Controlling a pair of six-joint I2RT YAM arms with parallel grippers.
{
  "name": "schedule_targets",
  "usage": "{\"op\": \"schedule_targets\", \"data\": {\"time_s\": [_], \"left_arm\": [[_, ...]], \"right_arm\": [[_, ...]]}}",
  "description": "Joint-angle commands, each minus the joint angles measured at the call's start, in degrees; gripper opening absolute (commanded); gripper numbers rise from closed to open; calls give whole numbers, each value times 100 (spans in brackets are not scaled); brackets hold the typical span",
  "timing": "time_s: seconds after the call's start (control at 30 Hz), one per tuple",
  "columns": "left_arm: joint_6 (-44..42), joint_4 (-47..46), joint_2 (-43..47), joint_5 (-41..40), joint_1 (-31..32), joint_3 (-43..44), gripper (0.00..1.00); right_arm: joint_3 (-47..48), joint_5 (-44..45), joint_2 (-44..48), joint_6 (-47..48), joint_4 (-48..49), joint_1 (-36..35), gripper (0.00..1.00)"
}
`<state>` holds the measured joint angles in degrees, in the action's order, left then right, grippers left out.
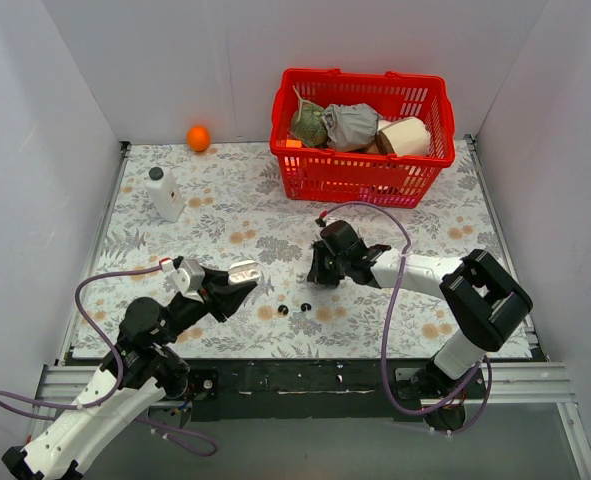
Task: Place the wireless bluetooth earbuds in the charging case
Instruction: Pick up the earbud from the center of the board.
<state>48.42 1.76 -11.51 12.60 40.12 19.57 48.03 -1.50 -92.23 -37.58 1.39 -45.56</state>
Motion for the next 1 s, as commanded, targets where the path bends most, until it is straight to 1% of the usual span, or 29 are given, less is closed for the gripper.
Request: {"op": "schedule_targets", "data": {"time_s": [0.0,0.13,0.17,0.3,0.47,0.97], "left_arm": [[0,-9,-18,-56,5,161,0],[9,-18,-115,-21,-4,214,0],[9,-9,-150,-29,-4,231,0],[18,0,-141,-12,-4,240,0],[62,17,-132,-21,-4,222,0],[71,97,-167,6,-4,258,0]], "right_arm": [[145,123,21,901,-236,-49,1],[320,123,-225,1130,-288,-41,1],[364,263,-287,1156,-306,-41,1],[523,-16,-620,1279,-262,-49,1],[716,-105,-884,1271,-271,-137,1],[1252,-254,-1280,1095,-376,-427,1]]}}
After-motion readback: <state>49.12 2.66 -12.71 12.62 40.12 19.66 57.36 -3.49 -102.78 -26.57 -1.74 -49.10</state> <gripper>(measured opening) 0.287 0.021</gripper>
